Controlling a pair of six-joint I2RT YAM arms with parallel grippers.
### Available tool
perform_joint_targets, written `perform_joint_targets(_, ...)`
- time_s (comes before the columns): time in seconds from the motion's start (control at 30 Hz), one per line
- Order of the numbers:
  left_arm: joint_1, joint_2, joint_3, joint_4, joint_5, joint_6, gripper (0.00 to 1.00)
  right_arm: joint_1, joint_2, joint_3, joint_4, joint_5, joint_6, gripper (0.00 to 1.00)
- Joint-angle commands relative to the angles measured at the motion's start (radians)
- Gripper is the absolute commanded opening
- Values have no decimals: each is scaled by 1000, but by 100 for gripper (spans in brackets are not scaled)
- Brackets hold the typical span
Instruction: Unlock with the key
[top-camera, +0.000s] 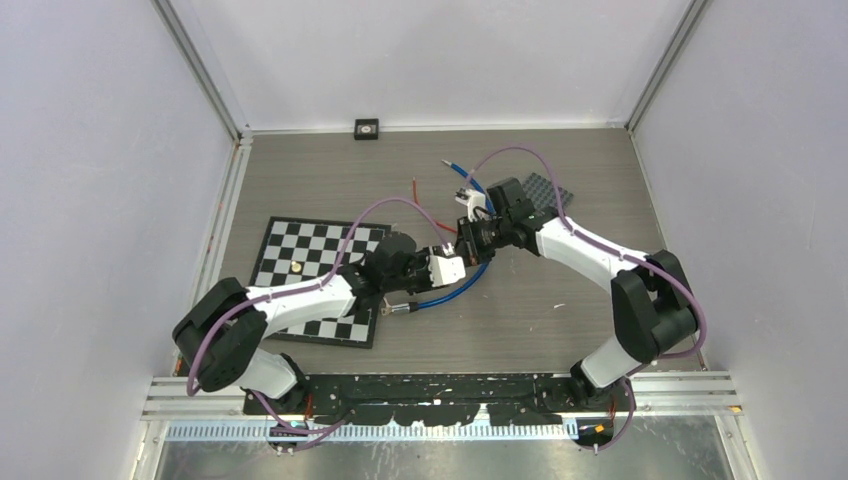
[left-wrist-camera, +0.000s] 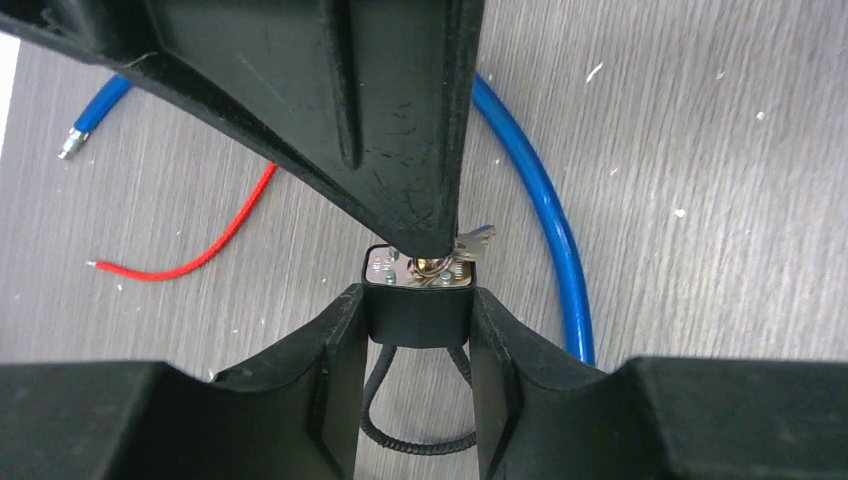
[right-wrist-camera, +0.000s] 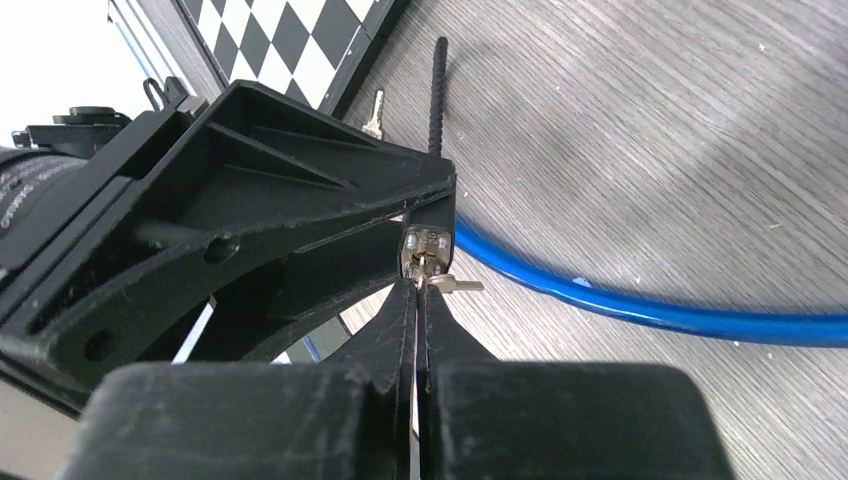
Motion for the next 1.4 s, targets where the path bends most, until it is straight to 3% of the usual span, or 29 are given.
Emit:
perform_joint_targets(0.0, -60, 5, 93, 93, -26, 96, 0, 30, 46, 45, 111, -61, 67, 1)
perform_joint_targets(0.27, -79, 44, 85, 190, -131, 42, 0, 30, 87, 55, 156, -43, 174, 1)
perform_joint_targets(0.6, -86, 73, 37, 311, -182, 42, 0, 5, 140, 8, 347, -167, 373, 0)
perform_joint_targets(0.7, -85, 64, 19, 317, -154, 37, 0, 8, 132, 29, 252, -127, 259, 1)
perform_joint_targets(0.93, -5, 14, 31, 192, 169, -74, 0, 12, 62, 18, 186, -21, 25, 0)
perform_joint_targets(1.03, 2, 5, 31, 190, 170, -68, 0, 19, 41, 10, 189, -1, 9, 1)
perform_joint_targets(1.23, 1, 25, 44, 237, 4, -51, 0, 13, 93, 31, 224, -64, 185, 2)
perform_joint_targets(1.37, 7, -5, 20, 240, 59, -44, 0, -36, 80, 47, 229, -116, 187, 17)
